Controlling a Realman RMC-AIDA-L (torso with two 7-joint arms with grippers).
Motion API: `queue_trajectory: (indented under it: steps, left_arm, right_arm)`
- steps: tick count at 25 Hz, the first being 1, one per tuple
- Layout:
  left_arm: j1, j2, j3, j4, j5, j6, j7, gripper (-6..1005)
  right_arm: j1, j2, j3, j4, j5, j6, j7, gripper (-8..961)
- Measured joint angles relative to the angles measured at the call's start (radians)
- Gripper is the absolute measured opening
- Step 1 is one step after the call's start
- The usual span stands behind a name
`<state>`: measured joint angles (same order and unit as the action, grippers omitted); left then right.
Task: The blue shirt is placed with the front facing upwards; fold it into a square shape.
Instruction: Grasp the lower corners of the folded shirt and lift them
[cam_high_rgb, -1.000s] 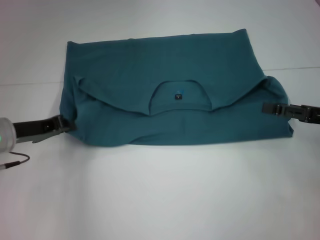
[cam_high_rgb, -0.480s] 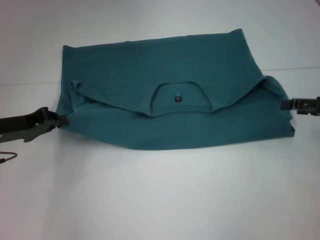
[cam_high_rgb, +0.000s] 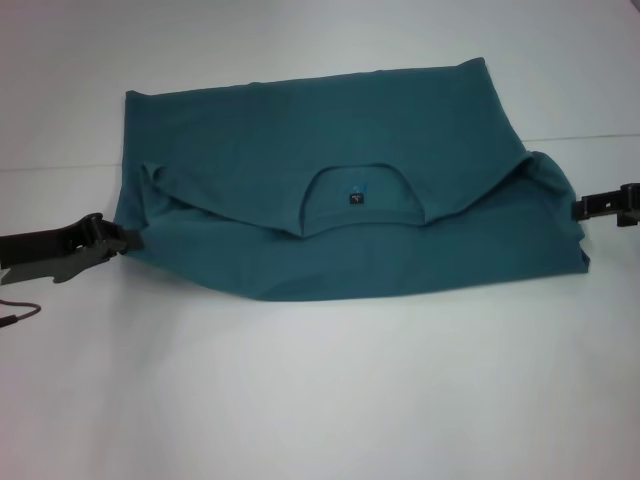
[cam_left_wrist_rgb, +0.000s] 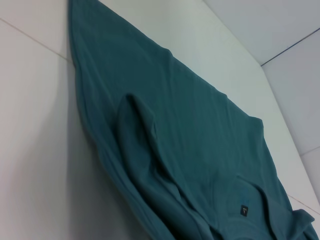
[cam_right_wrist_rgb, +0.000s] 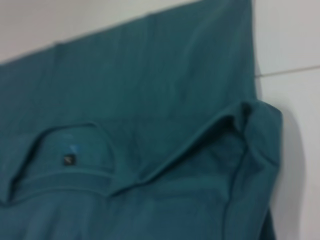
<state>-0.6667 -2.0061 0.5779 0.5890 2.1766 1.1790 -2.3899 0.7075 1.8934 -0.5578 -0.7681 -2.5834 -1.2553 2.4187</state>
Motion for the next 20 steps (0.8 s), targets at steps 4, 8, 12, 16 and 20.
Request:
queue_trajectory:
  steps: [4,8,12,16,20]
  left_arm:
    - [0.003,-0.001,-0.003,0.0,-0.004,-0.003,0.005,0]
    - [0.005,-0.001,-0.007,0.0,-0.007,-0.006,0.008,0]
    - [0.005,-0.001,-0.005,0.0,-0.008,-0.013,0.008,0]
    - [0.003,-0.001,-0.003,0.0,-0.008,-0.016,0.008,0]
    - [0.0,-0.003,-0.003,0.0,-0.008,-0.021,0.008,0]
  right_arm:
    - [0.006,0.027,-0.041,0.001,-0.023,0.067,0.006,858]
    - [0.002,0.053,-0.086,0.021,-0.025,0.133,-0.011,857]
    - [0.008,0.057,-0.109,0.076,-0.027,0.184,-0.012,858]
    - [0.012,0.059,-0.115,0.109,-0.027,0.216,-0.012,849]
    - [0.012,0.06,-0.116,0.12,-0.027,0.237,-0.013,839]
